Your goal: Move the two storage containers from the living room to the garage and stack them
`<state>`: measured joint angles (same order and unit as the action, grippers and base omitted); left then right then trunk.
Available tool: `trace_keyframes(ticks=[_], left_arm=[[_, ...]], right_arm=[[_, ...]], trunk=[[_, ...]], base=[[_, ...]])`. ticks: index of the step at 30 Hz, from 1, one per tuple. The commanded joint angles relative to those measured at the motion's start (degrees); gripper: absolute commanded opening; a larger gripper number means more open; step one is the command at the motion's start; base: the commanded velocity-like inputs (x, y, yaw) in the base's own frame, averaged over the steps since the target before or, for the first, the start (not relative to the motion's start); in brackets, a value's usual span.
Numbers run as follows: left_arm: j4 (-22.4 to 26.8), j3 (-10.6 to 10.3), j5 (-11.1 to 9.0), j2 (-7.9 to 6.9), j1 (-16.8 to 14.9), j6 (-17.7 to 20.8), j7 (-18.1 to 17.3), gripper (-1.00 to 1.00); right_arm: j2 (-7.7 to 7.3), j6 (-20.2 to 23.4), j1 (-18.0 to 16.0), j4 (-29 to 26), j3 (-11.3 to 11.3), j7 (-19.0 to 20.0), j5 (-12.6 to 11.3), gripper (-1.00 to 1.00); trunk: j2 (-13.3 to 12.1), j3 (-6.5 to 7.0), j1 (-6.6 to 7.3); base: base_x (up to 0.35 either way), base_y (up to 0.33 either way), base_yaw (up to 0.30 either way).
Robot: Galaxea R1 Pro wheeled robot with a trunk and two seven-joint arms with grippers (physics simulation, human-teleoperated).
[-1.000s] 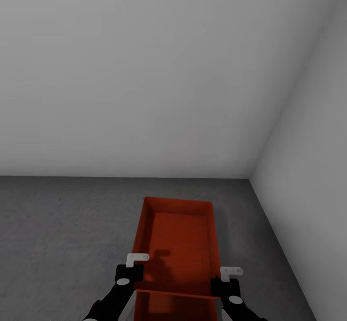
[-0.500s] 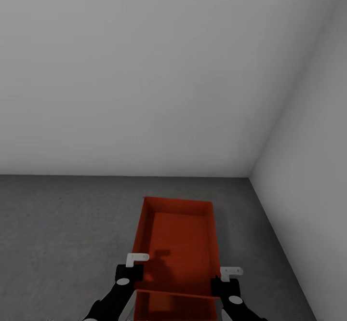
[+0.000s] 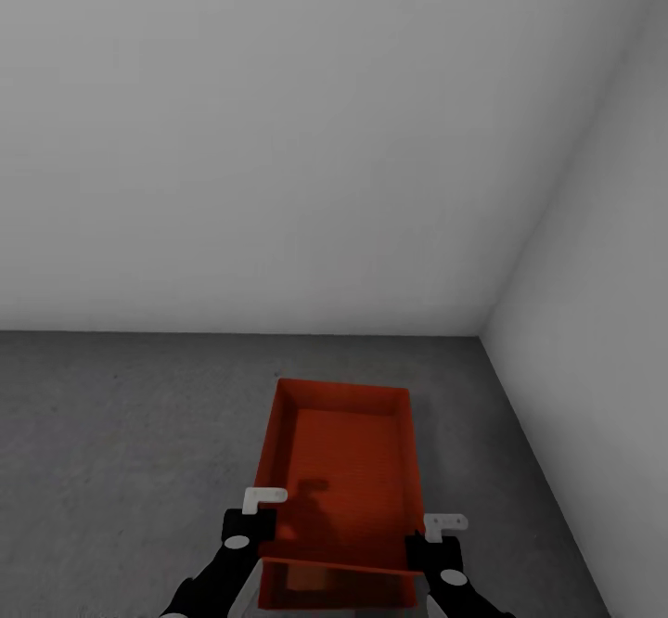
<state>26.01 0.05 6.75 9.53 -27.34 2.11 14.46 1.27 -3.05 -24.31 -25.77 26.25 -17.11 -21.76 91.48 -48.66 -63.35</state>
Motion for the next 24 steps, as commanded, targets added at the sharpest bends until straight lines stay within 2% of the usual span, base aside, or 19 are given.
trace_keyframes(ticks=[1, 24], left_arm=[[0.1, 0.6, -1.7, -0.04, -0.1, 0.3, 0.4, -1.00], [0.1, 0.6, -1.6, -0.04, -0.1, 0.3, 0.4, -1.00]], right_arm=[[-2.06, -0.3, 0.0, -0.1, 0.1, -0.4, -0.2, -1.00], [-2.06, -0.3, 0.0, -0.1, 0.1, -0.4, -0.2, -1.00]], trunk=[[0.0, -0.12, 0.01], [0.0, -1.86, 0.01]], base=[[0.000, 0.000, 0.000], [0.000, 0.000, 0.000]])
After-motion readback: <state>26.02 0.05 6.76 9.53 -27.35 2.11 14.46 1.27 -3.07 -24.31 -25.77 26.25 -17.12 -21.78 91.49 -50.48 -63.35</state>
